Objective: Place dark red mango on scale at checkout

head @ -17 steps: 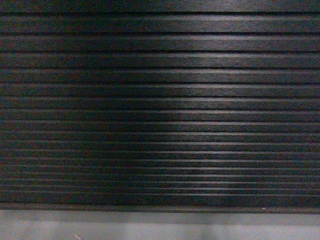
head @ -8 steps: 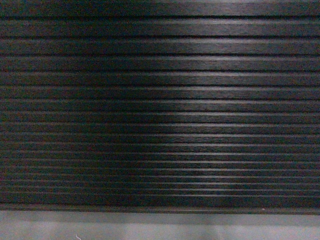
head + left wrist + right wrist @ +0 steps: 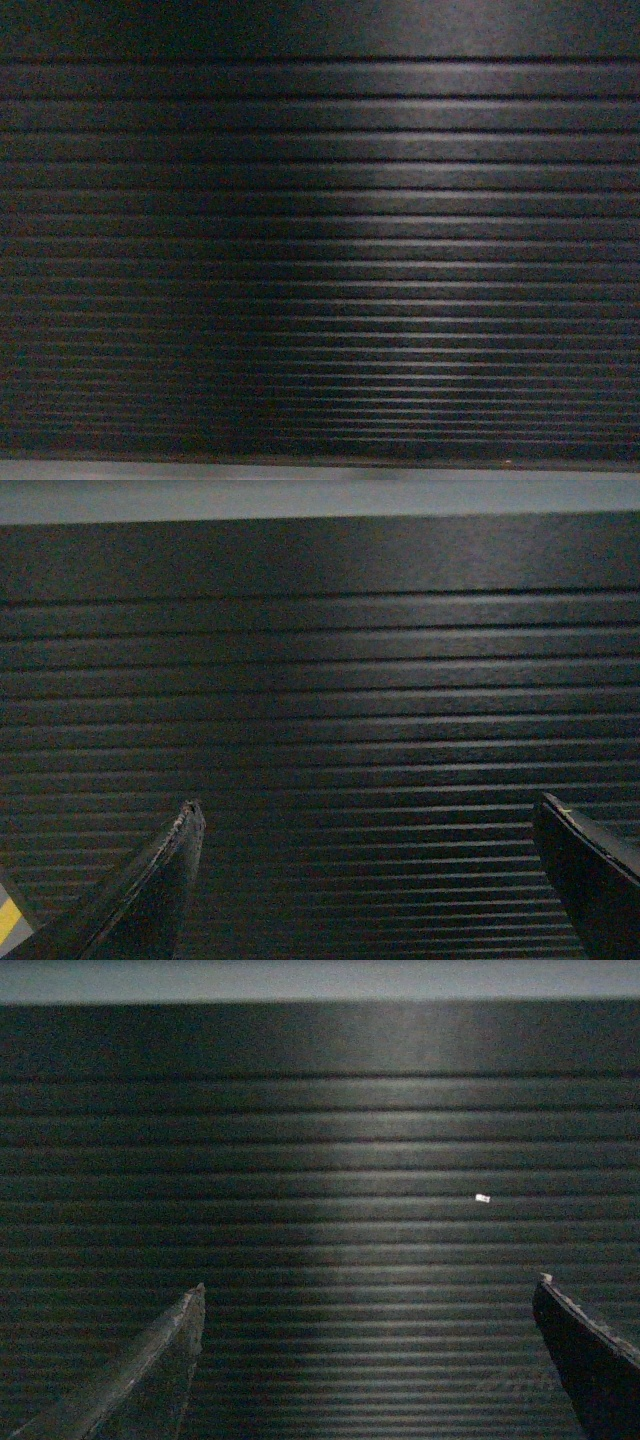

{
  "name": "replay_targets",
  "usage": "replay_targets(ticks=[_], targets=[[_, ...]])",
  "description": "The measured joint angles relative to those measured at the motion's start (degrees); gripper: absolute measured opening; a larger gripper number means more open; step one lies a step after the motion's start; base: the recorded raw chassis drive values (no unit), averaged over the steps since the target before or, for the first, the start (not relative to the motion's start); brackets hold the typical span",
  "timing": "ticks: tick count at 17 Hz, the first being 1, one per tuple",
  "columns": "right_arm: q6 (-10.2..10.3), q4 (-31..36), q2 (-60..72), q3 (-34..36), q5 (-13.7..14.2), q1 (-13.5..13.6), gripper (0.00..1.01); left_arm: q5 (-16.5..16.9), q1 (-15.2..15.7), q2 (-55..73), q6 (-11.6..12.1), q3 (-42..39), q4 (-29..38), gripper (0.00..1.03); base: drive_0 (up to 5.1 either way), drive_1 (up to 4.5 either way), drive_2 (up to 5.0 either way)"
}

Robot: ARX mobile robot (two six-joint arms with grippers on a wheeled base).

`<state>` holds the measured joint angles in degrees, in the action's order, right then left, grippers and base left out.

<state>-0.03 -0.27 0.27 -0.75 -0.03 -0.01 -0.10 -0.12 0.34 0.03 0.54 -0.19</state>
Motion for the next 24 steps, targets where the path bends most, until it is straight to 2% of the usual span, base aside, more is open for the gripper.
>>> replay_targets(ticks=[24], targets=[[0.0, 0.1, 0.0, 0.0, 0.0, 0.0, 0.98, 0.1, 0.0, 0.0, 0.0, 0.0, 0.0, 0.98, 0.0, 0.0, 0.0]])
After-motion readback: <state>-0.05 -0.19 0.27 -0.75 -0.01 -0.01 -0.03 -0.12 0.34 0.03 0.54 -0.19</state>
